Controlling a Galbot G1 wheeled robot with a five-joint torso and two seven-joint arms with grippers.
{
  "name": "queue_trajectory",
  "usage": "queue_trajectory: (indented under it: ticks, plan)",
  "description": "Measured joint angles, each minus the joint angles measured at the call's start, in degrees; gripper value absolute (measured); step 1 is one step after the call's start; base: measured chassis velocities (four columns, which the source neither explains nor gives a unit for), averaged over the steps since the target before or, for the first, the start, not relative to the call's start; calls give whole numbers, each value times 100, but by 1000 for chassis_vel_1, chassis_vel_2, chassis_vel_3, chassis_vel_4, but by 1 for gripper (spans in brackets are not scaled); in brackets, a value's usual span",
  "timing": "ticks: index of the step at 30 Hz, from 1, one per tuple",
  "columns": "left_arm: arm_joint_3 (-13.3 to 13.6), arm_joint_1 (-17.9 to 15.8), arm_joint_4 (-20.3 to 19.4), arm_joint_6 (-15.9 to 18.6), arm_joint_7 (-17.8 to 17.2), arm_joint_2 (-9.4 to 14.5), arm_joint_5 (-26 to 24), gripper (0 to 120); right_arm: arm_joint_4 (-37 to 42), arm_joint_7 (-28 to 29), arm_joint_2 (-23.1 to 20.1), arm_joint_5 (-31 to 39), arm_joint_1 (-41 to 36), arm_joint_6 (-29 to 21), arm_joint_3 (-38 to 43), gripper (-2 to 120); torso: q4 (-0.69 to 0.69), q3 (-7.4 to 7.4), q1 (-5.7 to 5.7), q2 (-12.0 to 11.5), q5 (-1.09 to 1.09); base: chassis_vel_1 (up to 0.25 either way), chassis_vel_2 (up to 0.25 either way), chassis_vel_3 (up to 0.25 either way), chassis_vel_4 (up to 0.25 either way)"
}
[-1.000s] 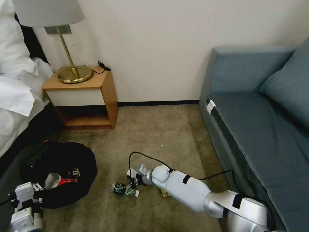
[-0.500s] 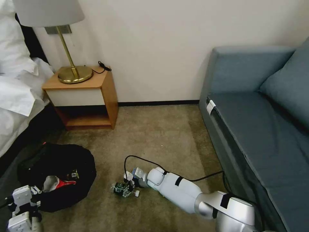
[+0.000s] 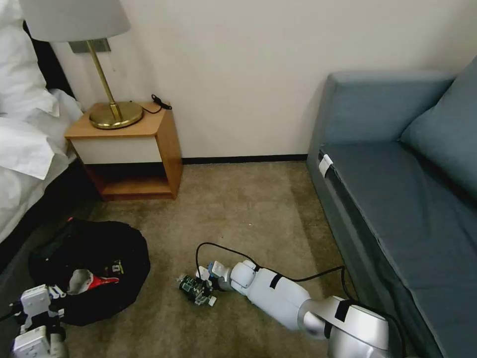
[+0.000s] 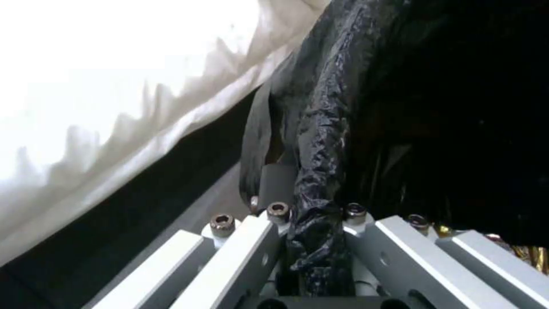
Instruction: Pick up the trash bin, then pick up the garbage on the floor and place it into the trash bin.
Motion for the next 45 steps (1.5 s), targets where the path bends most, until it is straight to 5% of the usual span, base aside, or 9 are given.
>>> queue_trajectory:
  ticks: [3, 14, 23, 33, 45]
  plan:
    - [3, 1, 44, -41, 0, 7, 0, 2, -27, -20, 0, -17, -9, 25, 26, 98, 0, 0, 0, 0, 0, 0, 0, 0, 0]
    - [24, 12, 87, -123, 6, 13, 0, 2, -37, -44, -6, -48, -64, 155, 125, 54, 0, 0, 0, 0, 0, 0, 0, 0, 0]
    - [21, 85, 108, -193, 8, -37, 17, 2, 119, -77, -6, -98, -121, 237, 212, 32, 0, 0, 0, 0, 0, 0, 0, 0, 0]
    - [-29, 145, 130, -248, -31, -43, 19, 2, 706, -29, -72, -68, -203, 252, 851, 29, 2, 0, 0, 0, 1, 0, 0, 0, 0]
    - [111, 81, 156, -252, -128, -193, 31, 2, 2321, 297, -613, 903, -406, 228, 1481, 29, 0, 0, 0, 0, 0, 0, 0, 0, 0]
